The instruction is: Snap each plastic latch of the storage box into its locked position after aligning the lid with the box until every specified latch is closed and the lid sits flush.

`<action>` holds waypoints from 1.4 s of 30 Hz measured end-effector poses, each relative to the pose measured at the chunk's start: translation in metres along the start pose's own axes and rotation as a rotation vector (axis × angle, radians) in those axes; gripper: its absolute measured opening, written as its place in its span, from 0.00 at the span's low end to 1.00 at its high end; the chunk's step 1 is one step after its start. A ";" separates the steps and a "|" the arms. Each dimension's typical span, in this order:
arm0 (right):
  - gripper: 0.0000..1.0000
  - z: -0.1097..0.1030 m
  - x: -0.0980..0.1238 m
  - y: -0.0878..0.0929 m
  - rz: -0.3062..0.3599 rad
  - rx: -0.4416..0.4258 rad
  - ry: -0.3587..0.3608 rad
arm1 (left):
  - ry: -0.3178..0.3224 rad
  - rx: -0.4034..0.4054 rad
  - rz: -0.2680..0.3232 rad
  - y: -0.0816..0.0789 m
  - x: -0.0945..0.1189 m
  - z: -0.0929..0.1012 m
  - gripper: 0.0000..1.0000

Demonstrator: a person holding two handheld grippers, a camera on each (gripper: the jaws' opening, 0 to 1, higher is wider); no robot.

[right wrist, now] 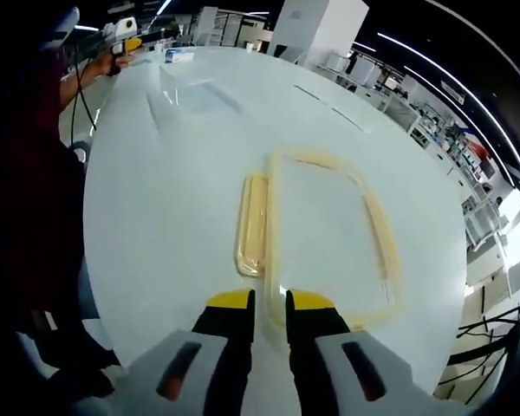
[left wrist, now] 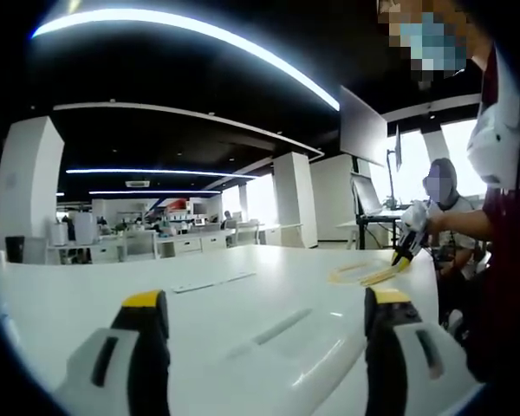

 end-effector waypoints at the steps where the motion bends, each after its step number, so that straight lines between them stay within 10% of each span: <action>1: 0.13 0.000 0.000 0.000 -0.001 -0.001 -0.001 | 0.000 -0.001 -0.001 0.000 0.000 0.000 0.94; 42: 0.04 -0.005 -0.002 -0.008 -0.133 0.036 -0.031 | -0.009 -0.008 -0.012 0.003 0.001 -0.001 0.93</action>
Point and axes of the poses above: the point that each gripper's makers call its tool centre point, and the gripper's own axes: x roughly backward along the fingers, z roughly to its right, y roughly out of its underside, the point moved 6 cm from there along x, roughly backward along the fingers, and after that the axes turned 8 degrees about -y, right-handed, at the moved point
